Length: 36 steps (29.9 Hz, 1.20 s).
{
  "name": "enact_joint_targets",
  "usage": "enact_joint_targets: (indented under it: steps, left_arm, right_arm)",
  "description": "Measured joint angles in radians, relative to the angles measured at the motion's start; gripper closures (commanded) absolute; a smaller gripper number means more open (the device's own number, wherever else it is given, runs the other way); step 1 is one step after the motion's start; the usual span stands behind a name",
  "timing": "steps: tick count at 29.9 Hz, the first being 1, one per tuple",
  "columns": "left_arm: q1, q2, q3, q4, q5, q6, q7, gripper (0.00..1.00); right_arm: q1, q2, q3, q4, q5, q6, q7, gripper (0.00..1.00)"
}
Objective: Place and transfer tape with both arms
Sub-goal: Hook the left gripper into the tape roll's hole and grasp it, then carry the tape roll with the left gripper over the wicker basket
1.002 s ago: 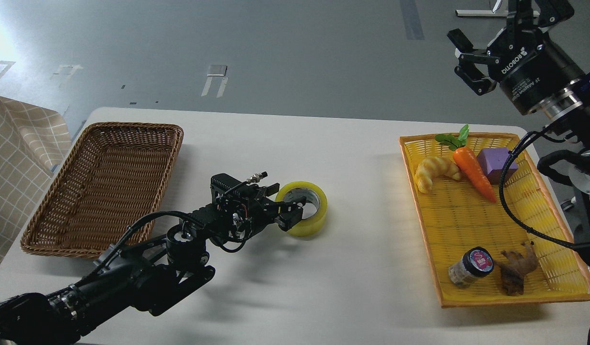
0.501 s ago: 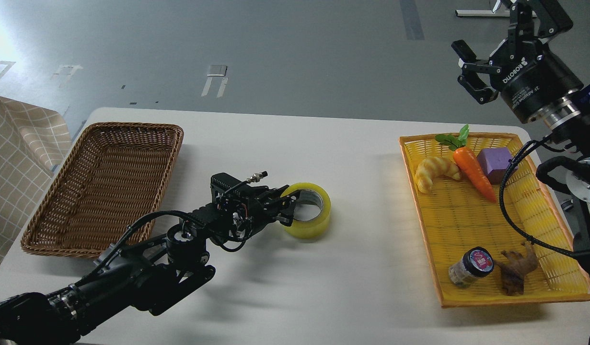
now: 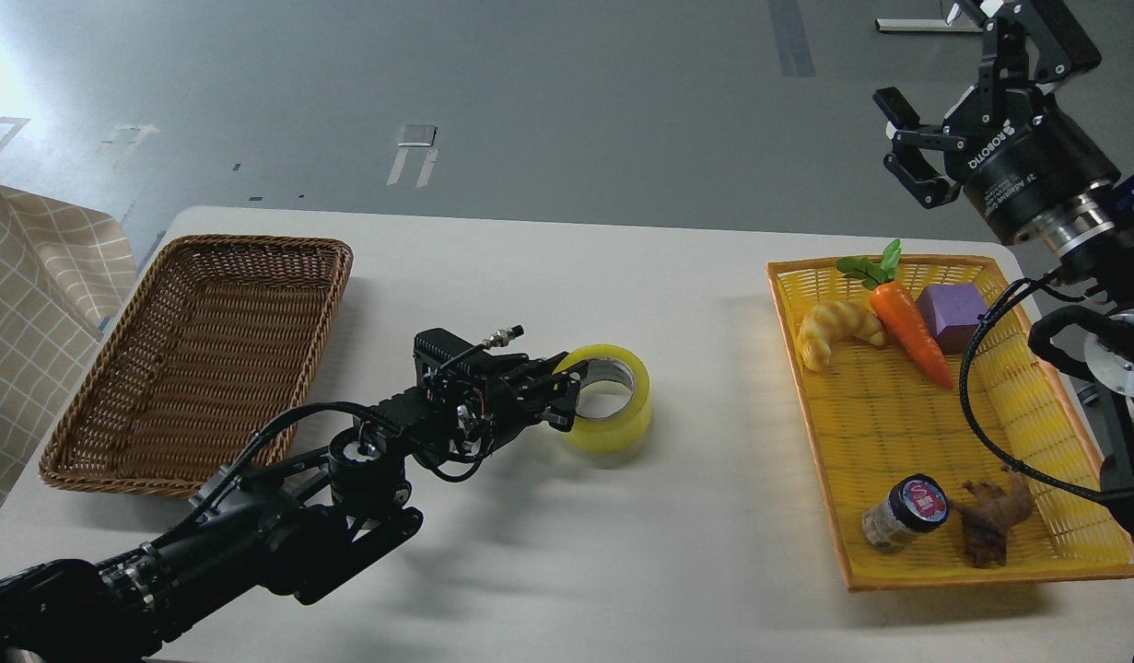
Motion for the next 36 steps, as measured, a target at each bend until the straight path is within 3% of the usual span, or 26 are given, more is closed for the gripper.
enact_joint_targets:
  steps: [10,36]
  left_arm:
    - [-0.071,0.038,0.000,-0.030,0.000,0.001,-0.002,0.92]
    - [-0.215,0.505,0.000,-0.162,-0.040,-0.029,-0.028,0.89]
  right_arm:
    - [-0.001,0.000,0.002,0.000,0.000,-0.001,0.000,0.00]
    - [0.021,0.001,0.000,-0.014,0.000,-0.001,0.000,0.00]
